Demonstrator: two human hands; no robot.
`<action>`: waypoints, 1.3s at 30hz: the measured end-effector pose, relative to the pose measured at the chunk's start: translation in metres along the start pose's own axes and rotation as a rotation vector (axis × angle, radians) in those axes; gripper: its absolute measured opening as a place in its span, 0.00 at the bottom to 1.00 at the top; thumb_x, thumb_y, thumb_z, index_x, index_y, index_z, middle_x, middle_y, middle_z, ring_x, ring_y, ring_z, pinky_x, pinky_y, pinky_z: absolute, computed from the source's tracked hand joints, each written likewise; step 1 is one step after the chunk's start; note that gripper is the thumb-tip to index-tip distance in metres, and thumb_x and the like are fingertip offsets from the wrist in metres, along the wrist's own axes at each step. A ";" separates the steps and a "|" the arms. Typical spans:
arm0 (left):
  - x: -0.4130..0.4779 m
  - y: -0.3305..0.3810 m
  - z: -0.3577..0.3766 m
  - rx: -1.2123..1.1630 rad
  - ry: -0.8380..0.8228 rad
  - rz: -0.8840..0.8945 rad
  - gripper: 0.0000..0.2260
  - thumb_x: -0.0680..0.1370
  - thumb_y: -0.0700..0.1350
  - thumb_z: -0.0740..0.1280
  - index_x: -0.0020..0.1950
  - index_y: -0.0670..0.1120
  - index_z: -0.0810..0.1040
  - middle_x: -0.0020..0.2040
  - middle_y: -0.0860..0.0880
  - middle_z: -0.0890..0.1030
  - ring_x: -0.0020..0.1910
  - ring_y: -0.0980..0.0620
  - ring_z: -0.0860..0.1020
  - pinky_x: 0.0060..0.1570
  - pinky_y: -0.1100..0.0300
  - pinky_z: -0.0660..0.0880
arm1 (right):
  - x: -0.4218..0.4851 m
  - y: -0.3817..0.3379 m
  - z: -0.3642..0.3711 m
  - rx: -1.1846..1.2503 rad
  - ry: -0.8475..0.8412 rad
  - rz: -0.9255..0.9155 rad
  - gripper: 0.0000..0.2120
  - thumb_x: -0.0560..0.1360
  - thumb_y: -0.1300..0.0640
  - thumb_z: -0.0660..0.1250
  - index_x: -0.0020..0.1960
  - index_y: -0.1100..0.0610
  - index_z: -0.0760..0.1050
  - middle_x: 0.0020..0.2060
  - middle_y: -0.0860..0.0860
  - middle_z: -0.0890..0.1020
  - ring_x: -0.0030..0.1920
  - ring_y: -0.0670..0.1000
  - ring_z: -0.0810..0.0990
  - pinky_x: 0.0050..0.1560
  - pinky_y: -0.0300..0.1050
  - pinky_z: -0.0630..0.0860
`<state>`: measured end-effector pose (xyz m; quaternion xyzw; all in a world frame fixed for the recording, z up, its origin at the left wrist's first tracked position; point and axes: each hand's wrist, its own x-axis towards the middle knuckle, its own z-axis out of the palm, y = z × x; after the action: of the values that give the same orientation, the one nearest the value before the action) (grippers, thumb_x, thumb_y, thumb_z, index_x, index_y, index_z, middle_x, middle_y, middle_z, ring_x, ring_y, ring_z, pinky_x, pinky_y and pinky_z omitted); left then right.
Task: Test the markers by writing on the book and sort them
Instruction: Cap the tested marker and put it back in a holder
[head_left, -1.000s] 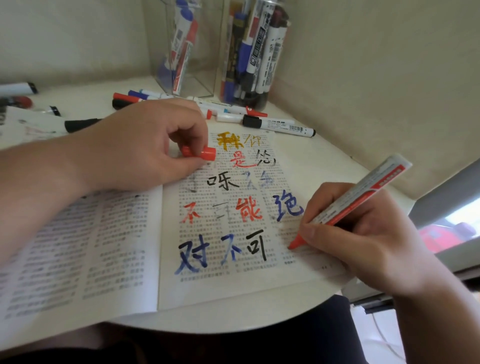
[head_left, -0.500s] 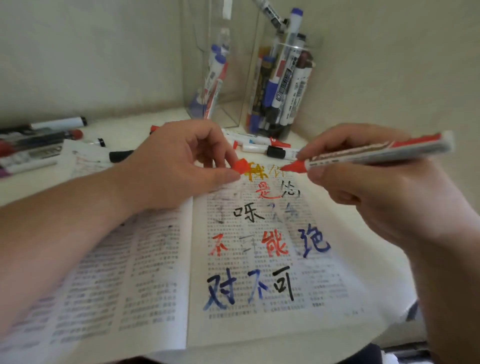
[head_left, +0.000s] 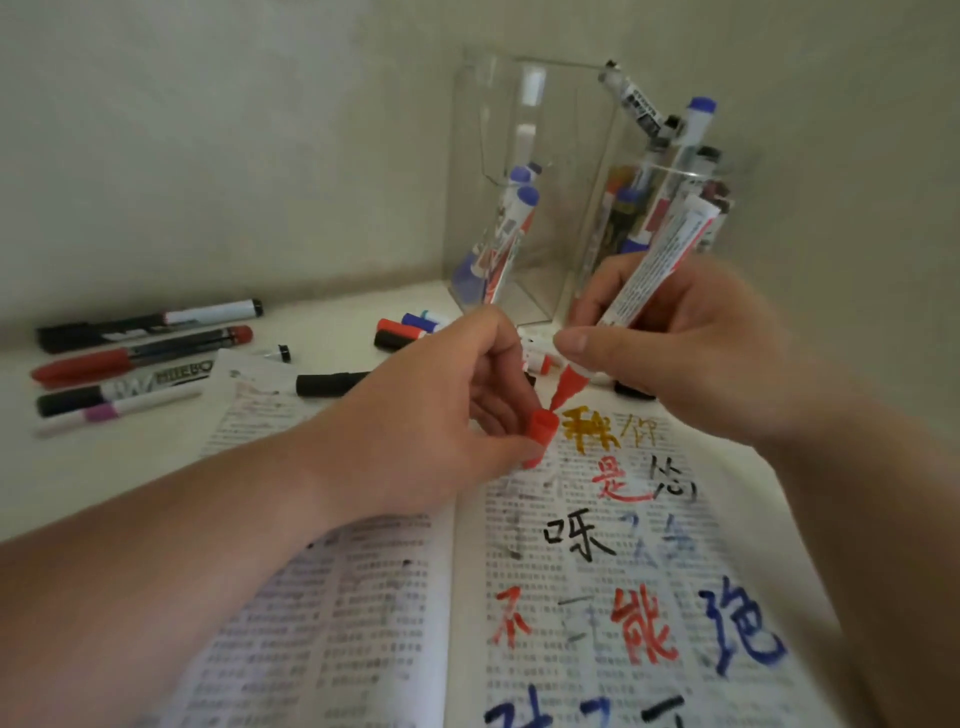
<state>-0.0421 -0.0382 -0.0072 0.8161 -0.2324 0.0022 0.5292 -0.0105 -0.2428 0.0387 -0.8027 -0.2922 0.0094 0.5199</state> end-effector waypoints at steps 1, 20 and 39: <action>0.000 0.000 0.001 0.008 -0.005 -0.003 0.19 0.70 0.38 0.80 0.48 0.48 0.71 0.45 0.51 0.85 0.45 0.53 0.85 0.48 0.51 0.83 | 0.000 0.001 -0.002 0.015 -0.008 0.010 0.09 0.71 0.56 0.73 0.39 0.61 0.77 0.28 0.55 0.77 0.28 0.53 0.70 0.27 0.43 0.65; 0.003 -0.004 0.002 0.058 -0.035 -0.035 0.19 0.70 0.40 0.80 0.51 0.49 0.72 0.43 0.51 0.84 0.42 0.52 0.84 0.45 0.50 0.83 | -0.004 0.001 0.004 -0.079 -0.043 -0.095 0.09 0.74 0.53 0.73 0.42 0.59 0.81 0.29 0.58 0.78 0.28 0.49 0.74 0.30 0.42 0.71; 0.011 0.005 -0.018 0.185 0.052 -0.024 0.03 0.76 0.44 0.74 0.48 0.49 0.82 0.39 0.52 0.85 0.41 0.54 0.84 0.49 0.48 0.81 | -0.007 0.004 0.026 -0.024 0.048 0.027 0.30 0.61 0.26 0.74 0.56 0.41 0.81 0.36 0.61 0.83 0.36 0.68 0.79 0.35 0.62 0.77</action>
<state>-0.0297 -0.0281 0.0076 0.8638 -0.2076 0.0388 0.4574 -0.0227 -0.2262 0.0211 -0.8127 -0.2689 -0.0062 0.5169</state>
